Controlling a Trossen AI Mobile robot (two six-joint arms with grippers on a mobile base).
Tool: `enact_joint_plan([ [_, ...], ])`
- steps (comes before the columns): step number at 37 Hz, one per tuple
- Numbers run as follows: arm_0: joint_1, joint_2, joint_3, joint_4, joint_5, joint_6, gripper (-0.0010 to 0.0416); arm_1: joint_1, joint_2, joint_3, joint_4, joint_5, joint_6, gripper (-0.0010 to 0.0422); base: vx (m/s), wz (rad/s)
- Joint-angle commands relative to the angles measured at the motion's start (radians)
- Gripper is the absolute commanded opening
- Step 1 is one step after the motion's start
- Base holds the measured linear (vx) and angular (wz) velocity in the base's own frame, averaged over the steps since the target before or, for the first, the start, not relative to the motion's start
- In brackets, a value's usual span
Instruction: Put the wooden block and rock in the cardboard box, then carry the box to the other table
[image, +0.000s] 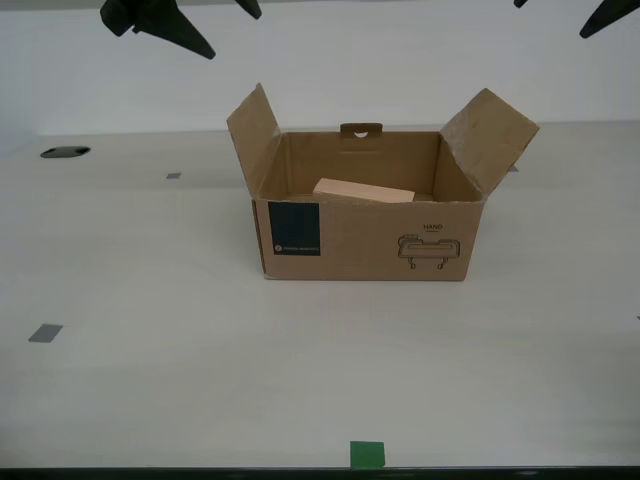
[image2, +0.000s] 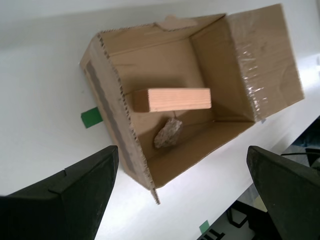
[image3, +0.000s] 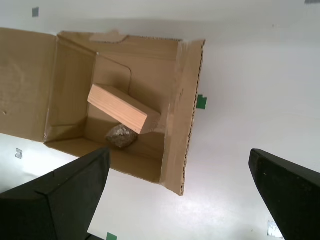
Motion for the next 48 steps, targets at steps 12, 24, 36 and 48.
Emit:
enact_joint_plan([
  [12,0.000,0.000,-0.101,0.016,0.002,-0.008,0.0387,0.005,0.000,-0.129,0.066,-0.006,-0.022,0.0350,0.000,0.000],
  [24,0.000,0.000,-0.129,0.035,-0.005,-0.006,0.0387,0.005,0.000,-0.150,0.102,-0.021,-0.044,0.0350,0.000,0.000],
  [36,0.000,0.029,-0.128,0.041,-0.098,-0.007,0.0387,0.003,0.000,-0.149,0.108,-0.106,-0.056,0.0350,0.000,0.000],
  [48,0.000,0.098,-0.128,0.112,-0.098,-0.003,0.0387,0.003,0.000,-0.150,0.106,-0.106,-0.060,0.0350,0.000,0.000],
])
